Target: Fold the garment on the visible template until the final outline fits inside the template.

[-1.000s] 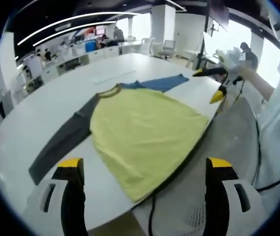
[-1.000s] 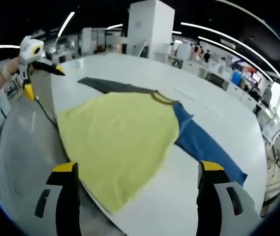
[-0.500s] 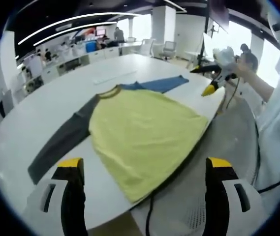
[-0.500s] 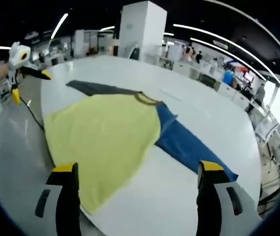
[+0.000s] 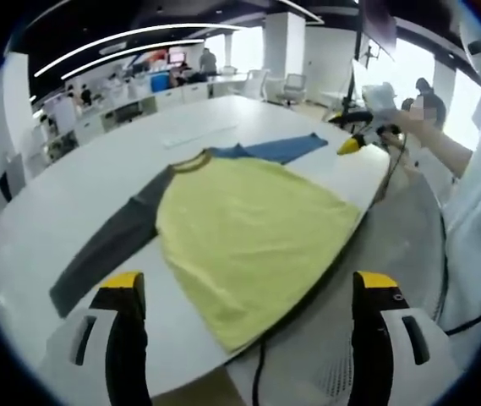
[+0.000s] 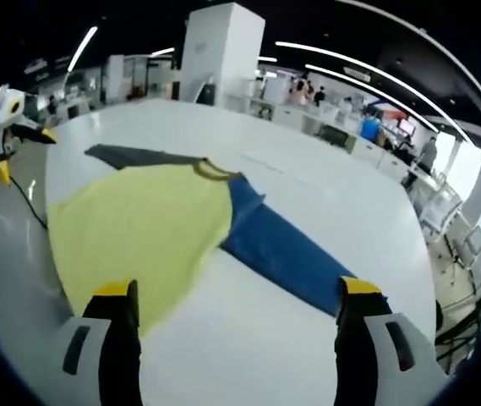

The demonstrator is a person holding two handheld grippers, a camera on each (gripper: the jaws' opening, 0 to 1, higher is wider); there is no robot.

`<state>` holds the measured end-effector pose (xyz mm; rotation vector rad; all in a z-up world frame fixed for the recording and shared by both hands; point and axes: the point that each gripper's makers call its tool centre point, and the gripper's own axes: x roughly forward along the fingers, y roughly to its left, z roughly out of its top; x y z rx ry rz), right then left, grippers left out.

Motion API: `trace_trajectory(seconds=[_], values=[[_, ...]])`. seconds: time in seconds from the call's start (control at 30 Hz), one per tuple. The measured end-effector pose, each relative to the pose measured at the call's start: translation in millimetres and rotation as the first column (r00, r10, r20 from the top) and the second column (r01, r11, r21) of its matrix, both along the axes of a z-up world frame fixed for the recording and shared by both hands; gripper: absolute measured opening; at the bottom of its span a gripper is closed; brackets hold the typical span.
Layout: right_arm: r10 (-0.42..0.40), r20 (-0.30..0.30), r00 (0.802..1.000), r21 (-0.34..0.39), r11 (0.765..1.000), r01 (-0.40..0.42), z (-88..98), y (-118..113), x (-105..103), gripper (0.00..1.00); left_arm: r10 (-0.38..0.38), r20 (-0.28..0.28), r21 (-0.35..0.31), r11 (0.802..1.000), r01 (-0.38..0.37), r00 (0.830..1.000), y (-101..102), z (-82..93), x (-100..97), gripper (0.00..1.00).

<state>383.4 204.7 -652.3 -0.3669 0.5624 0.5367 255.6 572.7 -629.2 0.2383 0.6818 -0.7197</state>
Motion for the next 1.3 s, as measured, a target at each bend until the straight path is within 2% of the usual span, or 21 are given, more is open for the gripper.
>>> trace_trajectory(seconds=[0.1,0.23,0.3,0.47,0.6,0.7,1.0,1.13,1.3], values=[[-0.015,0.003,1.0,-0.017,1.0,0.015,-2.7,-9.4,8.3,0.93,0.006,-0.001,0.002,1.0,-0.006,1.0,1.0,0.2,0.5,0.98],[-0.037,0.008,0.999,0.009,0.999,0.037,-3.2,-17.4,17.4,0.86,0.01,0.002,0.002,1.0,-0.01,1.0,1.8,2.0,1.2,0.98],[-0.056,0.019,0.998,0.024,0.998,0.055,-2.8,-21.6,23.3,0.88,0.011,0.008,0.006,1.0,-0.011,1.0,2.2,3.4,1.6,0.98],[-0.098,0.036,0.995,0.021,0.995,0.097,-2.6,-39.4,37.1,0.84,0.019,0.01,0.009,1.0,-0.019,1.0,2.5,5.4,1.6,0.98],[-0.15,0.035,0.988,0.075,0.986,0.147,-0.5,-54.2,47.7,0.83,0.019,0.014,0.007,1.0,-0.019,1.0,1.3,6.9,1.2,0.99],[-0.178,0.045,0.983,0.05,0.983,0.176,-2.8,-67.6,53.5,0.82,0.02,0.012,0.014,1.0,-0.02,1.0,1.3,6.5,1.0,0.99],[-0.236,0.025,0.972,0.042,0.971,0.234,-18.2,-103.2,66.9,0.78,0.021,0.008,0.016,1.0,-0.021,1.0,0.2,6.6,0.2,1.0],[-0.271,0.024,0.962,0.029,0.962,0.271,-26.6,-121.6,73.7,0.76,0.019,0.007,0.018,1.0,-0.019,1.0,-0.1,6.9,0.5,1.0],[-0.353,0.029,0.935,0.044,0.935,0.351,-33.7,-148.5,81.1,0.7,0.022,0.005,0.011,1.0,-0.022,1.0,-0.8,8.0,1.5,1.0]])
